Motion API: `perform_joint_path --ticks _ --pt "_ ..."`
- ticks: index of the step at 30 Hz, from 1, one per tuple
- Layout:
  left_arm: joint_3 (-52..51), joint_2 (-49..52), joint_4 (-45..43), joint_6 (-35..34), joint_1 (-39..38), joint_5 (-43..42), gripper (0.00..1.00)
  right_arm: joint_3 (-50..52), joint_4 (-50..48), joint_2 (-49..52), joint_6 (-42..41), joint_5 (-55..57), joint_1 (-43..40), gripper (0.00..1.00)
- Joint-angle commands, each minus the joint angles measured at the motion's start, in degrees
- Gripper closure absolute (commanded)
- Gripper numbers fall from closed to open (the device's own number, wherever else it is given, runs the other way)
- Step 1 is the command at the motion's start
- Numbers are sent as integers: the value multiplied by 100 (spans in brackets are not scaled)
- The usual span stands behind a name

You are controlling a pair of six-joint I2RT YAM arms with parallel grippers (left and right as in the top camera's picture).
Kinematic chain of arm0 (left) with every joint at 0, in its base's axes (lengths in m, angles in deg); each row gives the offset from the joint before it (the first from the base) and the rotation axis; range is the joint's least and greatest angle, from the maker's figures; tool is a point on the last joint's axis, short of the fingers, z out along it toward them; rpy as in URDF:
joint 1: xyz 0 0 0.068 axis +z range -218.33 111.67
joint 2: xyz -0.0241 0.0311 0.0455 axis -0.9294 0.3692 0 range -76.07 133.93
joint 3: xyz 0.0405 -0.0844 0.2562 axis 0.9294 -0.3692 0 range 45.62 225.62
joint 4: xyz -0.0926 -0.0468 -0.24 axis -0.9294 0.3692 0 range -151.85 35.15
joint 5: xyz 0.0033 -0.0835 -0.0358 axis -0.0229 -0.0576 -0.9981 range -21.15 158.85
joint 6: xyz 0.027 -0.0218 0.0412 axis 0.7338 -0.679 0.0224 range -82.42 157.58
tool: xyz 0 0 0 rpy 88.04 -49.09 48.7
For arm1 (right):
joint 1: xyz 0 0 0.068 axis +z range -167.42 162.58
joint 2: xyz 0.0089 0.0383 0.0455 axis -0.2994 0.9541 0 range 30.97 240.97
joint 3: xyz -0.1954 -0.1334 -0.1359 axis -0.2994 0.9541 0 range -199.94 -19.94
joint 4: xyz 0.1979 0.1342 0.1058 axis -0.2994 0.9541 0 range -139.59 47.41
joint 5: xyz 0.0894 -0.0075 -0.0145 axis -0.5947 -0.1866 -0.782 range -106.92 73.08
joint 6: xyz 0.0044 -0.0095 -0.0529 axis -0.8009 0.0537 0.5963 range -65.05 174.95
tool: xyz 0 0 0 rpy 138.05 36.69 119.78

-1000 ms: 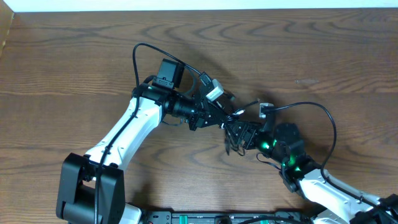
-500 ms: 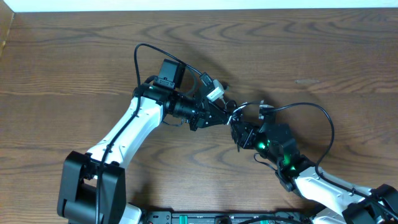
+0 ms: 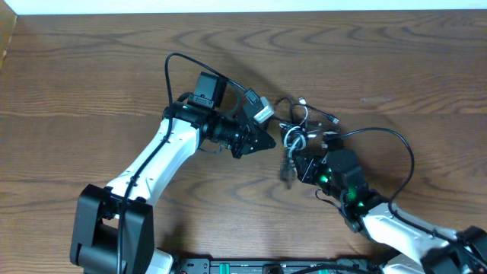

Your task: Untangle cables

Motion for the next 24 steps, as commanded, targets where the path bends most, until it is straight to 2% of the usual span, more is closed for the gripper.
perform_joint_path --ticks 1,8,11,14,16,19,20,24 --pt "52 -28 -131 -564 24 533 92 -232 476 -476 83 -643 -208 84" --pt "52 -28 -192 -662 24 695 86 -1119 2352 -986 562 -793 -413 75" --pt "52 -17 -236 -678 24 695 85 -1285 2555 -975 859 -531 -522 70" --pt "52 22 -330 -905 7 706 83 -1285 2446 -940 785 -291 -702 71" --pt "52 81 -389 -1001 -37 719 75 -1285 2400 -855 772 -264 -885 70" --pt "52 190 -470 -1043 -142 717 57 -1285 2330 -638 946 -306 -1147 56" --pt "52 234 -520 -1095 -186 721 54 -1285 2304 -551 984 -306 -1217 50" --pt "52 450 -802 -1423 -374 984 50 -1285 2157 -114 931 -299 -1451 50"
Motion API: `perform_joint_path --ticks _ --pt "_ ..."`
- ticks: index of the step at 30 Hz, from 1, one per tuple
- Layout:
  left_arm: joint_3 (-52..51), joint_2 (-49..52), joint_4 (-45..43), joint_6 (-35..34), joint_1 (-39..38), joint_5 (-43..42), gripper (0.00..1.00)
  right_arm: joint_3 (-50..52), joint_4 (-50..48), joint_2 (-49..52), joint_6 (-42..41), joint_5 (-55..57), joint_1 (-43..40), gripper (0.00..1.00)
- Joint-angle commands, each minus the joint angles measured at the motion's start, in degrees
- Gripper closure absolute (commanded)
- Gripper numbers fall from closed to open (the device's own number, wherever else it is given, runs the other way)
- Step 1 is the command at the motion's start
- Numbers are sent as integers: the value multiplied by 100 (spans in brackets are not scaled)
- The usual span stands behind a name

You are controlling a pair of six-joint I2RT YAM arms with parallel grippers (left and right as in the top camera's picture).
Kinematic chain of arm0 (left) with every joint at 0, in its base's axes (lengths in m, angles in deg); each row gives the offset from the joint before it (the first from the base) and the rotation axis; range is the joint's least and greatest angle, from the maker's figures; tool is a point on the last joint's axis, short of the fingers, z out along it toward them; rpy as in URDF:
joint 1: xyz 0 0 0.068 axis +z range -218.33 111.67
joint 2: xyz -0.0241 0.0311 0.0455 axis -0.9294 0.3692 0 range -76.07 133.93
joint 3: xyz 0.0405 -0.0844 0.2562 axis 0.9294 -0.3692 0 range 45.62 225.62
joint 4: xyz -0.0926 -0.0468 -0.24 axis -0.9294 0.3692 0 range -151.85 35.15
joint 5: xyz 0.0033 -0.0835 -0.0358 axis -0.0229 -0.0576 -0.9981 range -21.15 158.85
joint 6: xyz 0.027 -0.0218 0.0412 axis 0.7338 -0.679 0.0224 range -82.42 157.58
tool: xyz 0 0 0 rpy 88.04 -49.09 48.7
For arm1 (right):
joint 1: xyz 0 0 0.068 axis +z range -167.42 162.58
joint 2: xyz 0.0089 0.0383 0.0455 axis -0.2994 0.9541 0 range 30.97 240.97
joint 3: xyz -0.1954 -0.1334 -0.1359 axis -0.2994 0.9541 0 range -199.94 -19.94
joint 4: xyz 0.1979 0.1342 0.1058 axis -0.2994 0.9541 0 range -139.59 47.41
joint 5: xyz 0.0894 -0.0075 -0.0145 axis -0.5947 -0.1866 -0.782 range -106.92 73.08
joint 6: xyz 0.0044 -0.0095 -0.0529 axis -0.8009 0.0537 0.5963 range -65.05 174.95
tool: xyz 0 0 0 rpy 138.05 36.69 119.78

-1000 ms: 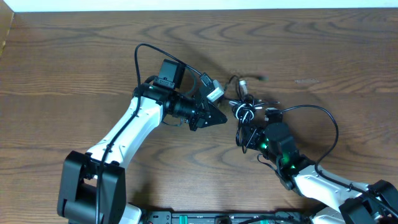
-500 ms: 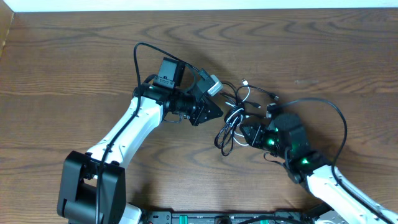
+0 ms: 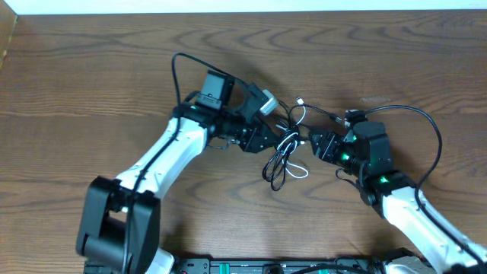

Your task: Untangle cables

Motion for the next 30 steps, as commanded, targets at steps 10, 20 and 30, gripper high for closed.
perform_joint_path --ticks 10,20,30 --pt "52 387 -363 -566 -553 1309 45 -61 -1316 1659 -350 -295 -133 52" --pt "52 481 -466 -570 -656 1589 40 -61 -1663 2186 -411 -619 389 52" --pt "52 501 -511 -1137 -643 2562 40 -61 -1661 2186 -570 -706 1110 54"
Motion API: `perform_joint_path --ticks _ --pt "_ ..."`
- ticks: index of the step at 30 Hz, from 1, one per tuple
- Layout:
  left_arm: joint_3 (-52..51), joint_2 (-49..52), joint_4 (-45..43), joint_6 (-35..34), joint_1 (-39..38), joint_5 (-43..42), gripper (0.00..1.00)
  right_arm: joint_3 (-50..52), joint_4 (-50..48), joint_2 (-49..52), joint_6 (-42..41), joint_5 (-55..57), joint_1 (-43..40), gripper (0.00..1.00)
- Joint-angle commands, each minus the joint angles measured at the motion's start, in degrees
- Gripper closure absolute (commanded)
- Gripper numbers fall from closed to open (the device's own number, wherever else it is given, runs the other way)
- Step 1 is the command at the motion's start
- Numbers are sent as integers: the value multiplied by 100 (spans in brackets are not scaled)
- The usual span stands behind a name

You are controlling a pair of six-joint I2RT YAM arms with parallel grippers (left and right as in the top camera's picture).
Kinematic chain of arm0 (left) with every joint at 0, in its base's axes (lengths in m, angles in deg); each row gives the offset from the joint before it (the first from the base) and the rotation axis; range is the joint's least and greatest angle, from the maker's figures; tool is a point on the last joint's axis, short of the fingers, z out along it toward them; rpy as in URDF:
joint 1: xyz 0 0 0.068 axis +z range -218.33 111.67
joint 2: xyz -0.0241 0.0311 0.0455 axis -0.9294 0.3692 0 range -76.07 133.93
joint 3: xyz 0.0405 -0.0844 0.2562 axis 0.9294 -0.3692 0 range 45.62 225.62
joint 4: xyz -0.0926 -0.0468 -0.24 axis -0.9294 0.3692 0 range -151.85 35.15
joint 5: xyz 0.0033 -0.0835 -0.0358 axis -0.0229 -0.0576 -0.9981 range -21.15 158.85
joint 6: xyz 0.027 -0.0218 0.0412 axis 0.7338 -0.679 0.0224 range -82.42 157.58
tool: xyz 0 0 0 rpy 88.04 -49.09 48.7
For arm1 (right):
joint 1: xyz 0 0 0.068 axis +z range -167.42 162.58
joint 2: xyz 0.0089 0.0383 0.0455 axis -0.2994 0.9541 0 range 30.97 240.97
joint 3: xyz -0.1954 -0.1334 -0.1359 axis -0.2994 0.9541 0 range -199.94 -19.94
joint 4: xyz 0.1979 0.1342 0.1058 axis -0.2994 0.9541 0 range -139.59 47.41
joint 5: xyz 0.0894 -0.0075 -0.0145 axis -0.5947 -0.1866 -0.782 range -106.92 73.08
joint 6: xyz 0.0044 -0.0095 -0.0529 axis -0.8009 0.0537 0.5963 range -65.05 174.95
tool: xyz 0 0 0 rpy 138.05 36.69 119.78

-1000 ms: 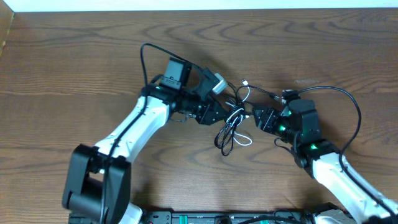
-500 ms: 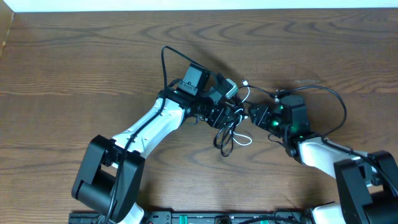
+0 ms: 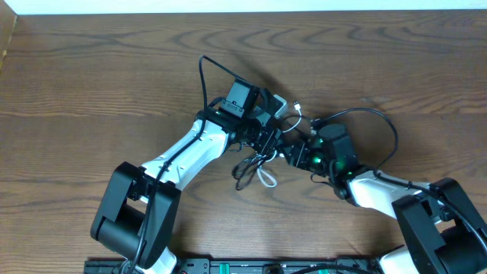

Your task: Untangle cables

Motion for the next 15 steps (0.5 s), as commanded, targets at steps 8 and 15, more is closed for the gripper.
perform_joint_path --ticks 8,15 --pt "52 55 85 -273 15 651 40 -33 17 68 42 -164 328 56" --pt "66 4 109 -662 63 756 40 -35 -37 -33 881 -1029 59 55"
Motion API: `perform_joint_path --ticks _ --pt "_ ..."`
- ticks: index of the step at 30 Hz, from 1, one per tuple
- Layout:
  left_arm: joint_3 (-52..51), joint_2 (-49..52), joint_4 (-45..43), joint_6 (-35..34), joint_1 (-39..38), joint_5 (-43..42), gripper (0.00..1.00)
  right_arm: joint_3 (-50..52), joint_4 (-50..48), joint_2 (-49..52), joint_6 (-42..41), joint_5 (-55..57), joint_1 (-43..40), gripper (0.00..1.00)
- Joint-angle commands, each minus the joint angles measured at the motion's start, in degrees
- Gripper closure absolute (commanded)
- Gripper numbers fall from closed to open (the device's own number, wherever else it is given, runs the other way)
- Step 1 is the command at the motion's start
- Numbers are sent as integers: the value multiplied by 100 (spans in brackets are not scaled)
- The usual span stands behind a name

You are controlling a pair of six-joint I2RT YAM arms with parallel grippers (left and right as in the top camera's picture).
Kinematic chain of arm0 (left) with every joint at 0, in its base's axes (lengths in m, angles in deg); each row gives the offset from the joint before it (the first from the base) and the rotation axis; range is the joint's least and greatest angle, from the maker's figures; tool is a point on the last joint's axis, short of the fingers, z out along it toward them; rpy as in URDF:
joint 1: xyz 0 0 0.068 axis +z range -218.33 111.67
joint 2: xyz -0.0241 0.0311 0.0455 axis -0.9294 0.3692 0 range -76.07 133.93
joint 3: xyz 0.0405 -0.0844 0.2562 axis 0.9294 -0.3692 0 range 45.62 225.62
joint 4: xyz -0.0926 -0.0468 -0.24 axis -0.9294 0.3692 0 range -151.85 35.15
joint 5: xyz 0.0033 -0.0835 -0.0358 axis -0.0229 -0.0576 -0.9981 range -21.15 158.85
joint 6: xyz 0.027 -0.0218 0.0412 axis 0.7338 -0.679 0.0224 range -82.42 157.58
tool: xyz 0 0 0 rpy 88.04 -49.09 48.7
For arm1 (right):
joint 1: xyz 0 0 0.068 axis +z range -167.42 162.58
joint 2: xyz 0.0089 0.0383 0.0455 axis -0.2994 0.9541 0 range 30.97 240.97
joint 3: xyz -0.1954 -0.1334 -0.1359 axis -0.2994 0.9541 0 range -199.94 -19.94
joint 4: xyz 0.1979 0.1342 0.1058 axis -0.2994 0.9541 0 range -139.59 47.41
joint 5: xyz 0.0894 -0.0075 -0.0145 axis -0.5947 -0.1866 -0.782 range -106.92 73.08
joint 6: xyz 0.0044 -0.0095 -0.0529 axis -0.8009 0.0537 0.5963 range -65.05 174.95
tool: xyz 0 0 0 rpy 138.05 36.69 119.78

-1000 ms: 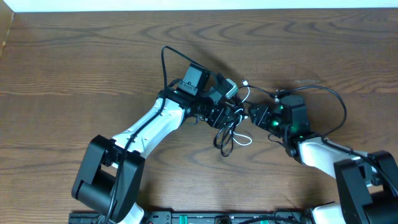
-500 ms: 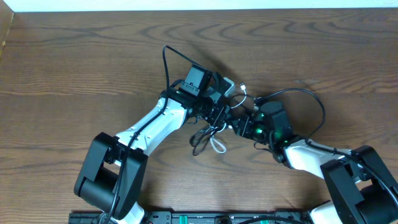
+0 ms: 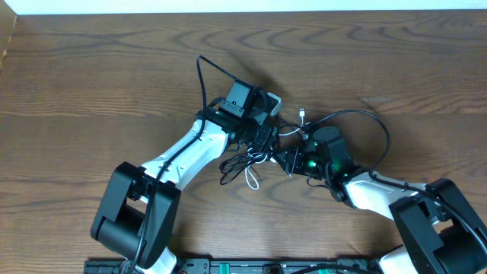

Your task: Untangle cables

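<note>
A tangle of black and white cables (image 3: 242, 163) lies in loops on the wooden table (image 3: 91, 84), just left of where the two grippers meet. My left gripper (image 3: 265, 141) comes in from the lower left and looks shut on the upper strands of the tangle. My right gripper (image 3: 284, 159) reaches in from the right, close against the left one, and looks shut on strands at the tangle's right side. A white plug end (image 3: 302, 113) sticks up behind the grippers. The fingertips are partly hidden by the cables.
The right arm's own black cable (image 3: 365, 122) arches over its wrist. The left arm's cable (image 3: 205, 76) loops up behind its wrist camera. A pale wall edge (image 3: 243, 6) runs along the table's far side.
The right gripper has shifted slightly left and toward the front. The tangle's loops have spread further left and lower on the table. The left gripper has hardly moved.
At first the grippers were apart, with the tangle bunched by the right gripper at centre right. Then the cables hung stretched between both grippers. Later the two grippers were close together further left, and now the loops lie spread on the table left of them.
</note>
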Motion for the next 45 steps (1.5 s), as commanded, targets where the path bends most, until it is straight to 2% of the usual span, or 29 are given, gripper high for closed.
perform_joint_path --ticks 1,4,7,13,15,18,27,35,39,45 --pt "66 -26 22 -422 85 125 40 -39 -48 -85 992 -920 -140 55" --pt "66 -170 129 -678 286 229 40 -39 138 -291 1635 -1462 -221 57" --pt "66 -260 212 -957 599 319 41 -46 507 -656 2114 -1399 -238 62" --pt "52 -256 319 -1639 1147 315 41 -46 638 -1270 2778 -275 -155 64" --pt "52 -247 354 -1722 1235 317 40 -46 584 -1279 3029 229 -109 60" --pt "52 -234 367 -1757 1279 328 40 -46 544 -1220 3287 704 -33 50" --pt "52 -227 365 -1757 1279 337 40 -46 -278 -514 3539 730 422 44" --pt "52 -227 365 -1755 1276 337 40 -46 -1012 -105 4273 758 634 37" --pt "52 -227 365 -1755 1279 337 40 -46 -1270 101 4266 756 636 43" --pt "52 -227 365 -1755 1276 337 40 -46 -1432 245 4264 752 636 44"
